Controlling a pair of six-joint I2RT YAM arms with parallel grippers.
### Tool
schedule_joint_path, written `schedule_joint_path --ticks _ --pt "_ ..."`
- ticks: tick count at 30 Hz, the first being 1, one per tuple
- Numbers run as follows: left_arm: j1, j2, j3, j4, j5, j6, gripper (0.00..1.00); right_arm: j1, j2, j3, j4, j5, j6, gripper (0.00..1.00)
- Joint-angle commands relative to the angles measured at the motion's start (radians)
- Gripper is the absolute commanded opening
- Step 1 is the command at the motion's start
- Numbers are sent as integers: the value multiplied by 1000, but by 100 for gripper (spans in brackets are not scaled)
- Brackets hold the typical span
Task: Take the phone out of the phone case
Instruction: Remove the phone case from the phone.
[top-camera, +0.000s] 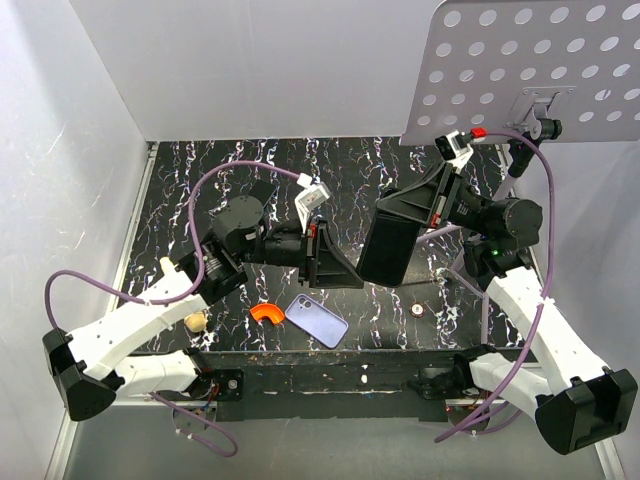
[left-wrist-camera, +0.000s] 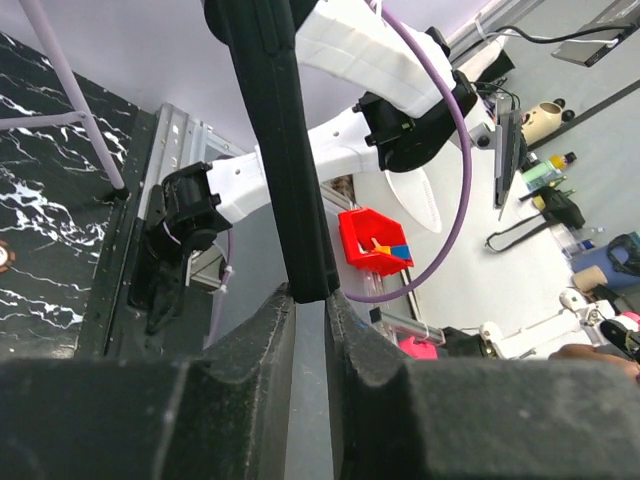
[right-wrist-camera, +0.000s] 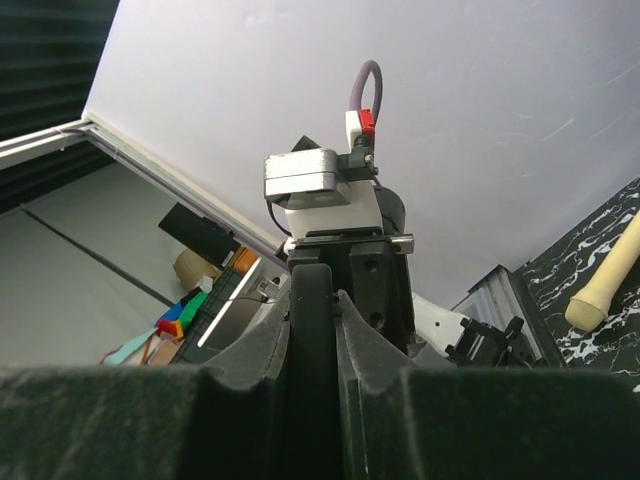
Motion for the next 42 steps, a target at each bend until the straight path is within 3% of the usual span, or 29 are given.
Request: schedule_joint_path --ticks 1,4,8,10,15,18,20,23,25,29,34,39,42 --pt "53 112 -4 4 -287 6 18 78 -40 22 6 -61 149 1" --pt "54 102 -46 91 -206 6 29 78 -63 43 -199 -35 -27 1" --pt "53 4 -122 170 -69 91 61 78 -78 121 -581 23 -338 1" --pt "54 -53 -142 119 -46 136 72 78 -85 122 -625 66 -410 1" --pt "59 -101 -109 -18 -86 164 72 82 -86 77 -559 80 -420 1" --pt "68 -113 -99 -39 -159 115 58 81 -91 71 -582 92 -455 1" --pt "74 -135 -115 -28 -211 75 54 84 -98 71 -594 104 -486 1" --pt "76 -119 -116 -12 -257 -6 81 93 -102 72 -614 109 -508 1" --pt "74 -52 -83 15 -215 -59 82 108 -100 80 -637 123 -531 1" --pt "74 42 -43 112 -135 -138 71 144 -80 94 -643 144 -545 1" --pt "94 83 -79 303 -50 -255 36 188 -63 114 -665 172 -557 1" --pt "105 98 -105 418 20 -335 16 194 -65 126 -703 187 -560 1" --pt "117 91 -113 433 29 -343 4 194 -63 145 -744 192 -572 10"
